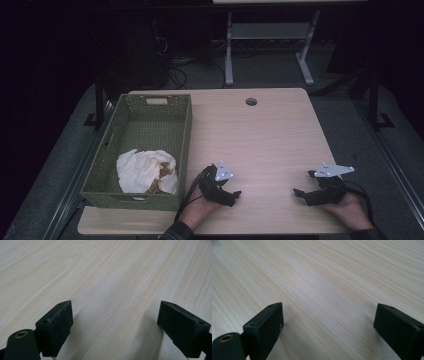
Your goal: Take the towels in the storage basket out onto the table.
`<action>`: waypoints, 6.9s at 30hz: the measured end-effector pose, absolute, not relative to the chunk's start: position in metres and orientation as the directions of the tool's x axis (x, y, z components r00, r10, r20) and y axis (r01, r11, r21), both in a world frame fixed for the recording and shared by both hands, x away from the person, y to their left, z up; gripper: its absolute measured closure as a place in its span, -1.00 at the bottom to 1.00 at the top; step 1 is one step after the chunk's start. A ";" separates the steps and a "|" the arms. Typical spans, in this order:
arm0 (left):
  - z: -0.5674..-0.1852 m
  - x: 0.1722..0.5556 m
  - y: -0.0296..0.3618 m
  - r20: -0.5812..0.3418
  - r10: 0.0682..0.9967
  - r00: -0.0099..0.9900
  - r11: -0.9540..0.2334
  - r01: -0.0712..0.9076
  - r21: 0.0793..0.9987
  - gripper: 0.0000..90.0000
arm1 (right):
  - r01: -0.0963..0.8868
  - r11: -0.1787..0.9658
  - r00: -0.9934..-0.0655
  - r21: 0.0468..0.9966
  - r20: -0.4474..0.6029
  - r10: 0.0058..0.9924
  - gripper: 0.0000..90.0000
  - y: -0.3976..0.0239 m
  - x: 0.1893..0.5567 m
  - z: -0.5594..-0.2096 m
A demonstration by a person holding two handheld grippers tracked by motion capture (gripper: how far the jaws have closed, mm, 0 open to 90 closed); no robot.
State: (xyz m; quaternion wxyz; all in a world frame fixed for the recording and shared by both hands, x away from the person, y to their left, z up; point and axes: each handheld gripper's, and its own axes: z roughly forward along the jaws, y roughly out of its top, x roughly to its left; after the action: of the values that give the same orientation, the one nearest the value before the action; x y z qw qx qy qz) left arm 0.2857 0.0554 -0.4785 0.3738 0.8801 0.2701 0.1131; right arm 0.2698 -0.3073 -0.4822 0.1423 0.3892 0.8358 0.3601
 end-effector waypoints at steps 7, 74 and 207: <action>-0.478 0.287 0.055 -0.004 0.559 0.829 -0.578 0.393 0.716 -0.72 | 0.548 0.438 -0.657 0.713 0.042 0.753 -0.81 -0.307 0.270 -0.482; -0.403 0.297 0.062 -0.032 0.584 0.811 -0.540 0.418 0.730 -0.70 | 0.551 0.445 -0.661 0.706 0.043 0.749 -0.94 -0.306 0.270 -0.483; -0.416 0.344 0.251 0.068 0.796 0.601 -0.548 0.669 0.502 -0.52 | 0.551 0.447 -0.661 0.705 0.043 0.749 -0.94 -0.306 0.270 -0.483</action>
State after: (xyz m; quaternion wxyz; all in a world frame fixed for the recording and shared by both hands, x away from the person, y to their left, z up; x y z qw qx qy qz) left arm 0.3440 0.2513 -0.4161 0.2183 0.8677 0.4223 0.1454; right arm 0.2700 -0.3056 -0.4831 0.1387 0.3874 0.8391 0.3559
